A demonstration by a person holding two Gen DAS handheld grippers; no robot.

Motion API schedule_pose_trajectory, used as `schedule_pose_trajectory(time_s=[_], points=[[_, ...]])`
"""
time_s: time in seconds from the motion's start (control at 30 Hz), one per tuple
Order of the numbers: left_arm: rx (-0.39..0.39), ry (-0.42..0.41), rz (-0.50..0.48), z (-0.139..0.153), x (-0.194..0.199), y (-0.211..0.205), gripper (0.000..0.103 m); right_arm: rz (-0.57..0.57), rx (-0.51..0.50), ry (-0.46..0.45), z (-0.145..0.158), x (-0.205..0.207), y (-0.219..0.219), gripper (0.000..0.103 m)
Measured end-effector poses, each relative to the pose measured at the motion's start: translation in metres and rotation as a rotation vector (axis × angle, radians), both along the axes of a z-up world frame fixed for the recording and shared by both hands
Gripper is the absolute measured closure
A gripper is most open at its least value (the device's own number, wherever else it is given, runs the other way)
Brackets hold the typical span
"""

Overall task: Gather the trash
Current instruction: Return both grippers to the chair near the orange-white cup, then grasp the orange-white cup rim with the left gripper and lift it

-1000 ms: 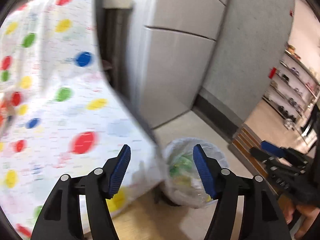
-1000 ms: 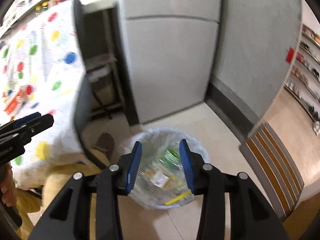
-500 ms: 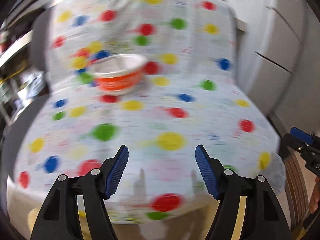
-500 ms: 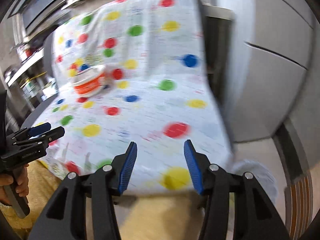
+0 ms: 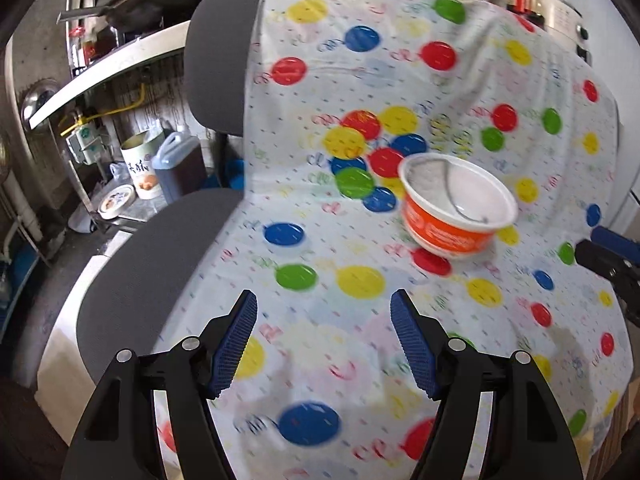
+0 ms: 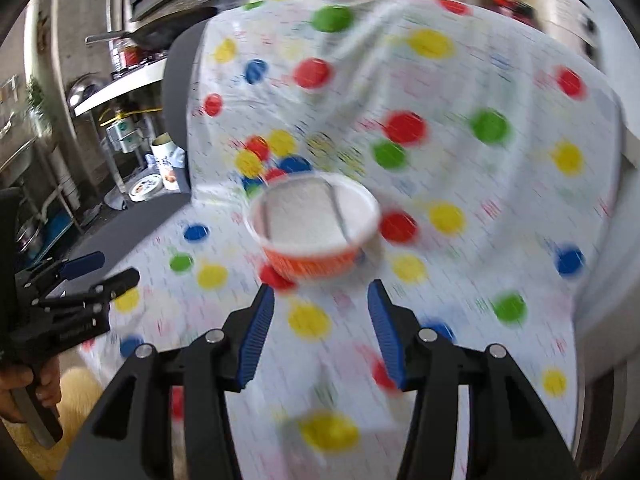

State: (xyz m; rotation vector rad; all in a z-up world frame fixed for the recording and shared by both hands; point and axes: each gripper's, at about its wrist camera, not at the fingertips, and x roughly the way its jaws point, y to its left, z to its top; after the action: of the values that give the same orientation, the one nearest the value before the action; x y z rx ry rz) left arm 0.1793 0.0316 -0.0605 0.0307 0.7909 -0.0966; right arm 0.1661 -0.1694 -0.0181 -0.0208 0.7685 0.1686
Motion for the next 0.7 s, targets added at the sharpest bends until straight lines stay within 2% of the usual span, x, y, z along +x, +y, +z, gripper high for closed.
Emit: schedule_pose_trajectory(time_s=[0.07, 0.23, 0.33, 0.47, 0.57, 0.63, 0.67, 0.7], points=[[0.009, -0.010, 0.013, 0.002, 0.014, 0.008, 0.033, 0.025, 0.000, -0.011, -0.004, 0.028, 0.013, 0.055], [-0.001, 0.001, 0.049, -0.008, 0.043, 0.027, 0.033, 0.074, -0.016, -0.001, -0.023, 0.091, 0.047, 0.080], [-0.026, 0.022, 0.067, -0.018, 0.055, 0.036, 0.033, 0.077, -0.013, 0.017, -0.034, 0.122, 0.065, 0.082], [-0.045, 0.041, 0.074, -0.029, 0.064, 0.044, 0.033, -0.002, -0.026, 0.042, -0.044, 0.144, 0.073, 0.082], [-0.059, 0.051, 0.076, -0.034, 0.067, 0.048, 0.033, -0.045, 0.023, 0.098, -0.055, 0.154, 0.067, 0.082], [-0.064, 0.055, 0.078, -0.035, 0.068, 0.050, 0.033, -0.051, 0.036, 0.114, -0.060, 0.155, 0.066, 0.089], [-0.066, 0.057, 0.077, -0.035, 0.068, 0.050, 0.033, -0.049, 0.049, 0.125, -0.061, 0.154, 0.065, 0.099], [-0.067, 0.059, 0.076, -0.035, 0.067, 0.050, 0.033, -0.050, 0.056, 0.121, -0.060, 0.153, 0.065, 0.099]])
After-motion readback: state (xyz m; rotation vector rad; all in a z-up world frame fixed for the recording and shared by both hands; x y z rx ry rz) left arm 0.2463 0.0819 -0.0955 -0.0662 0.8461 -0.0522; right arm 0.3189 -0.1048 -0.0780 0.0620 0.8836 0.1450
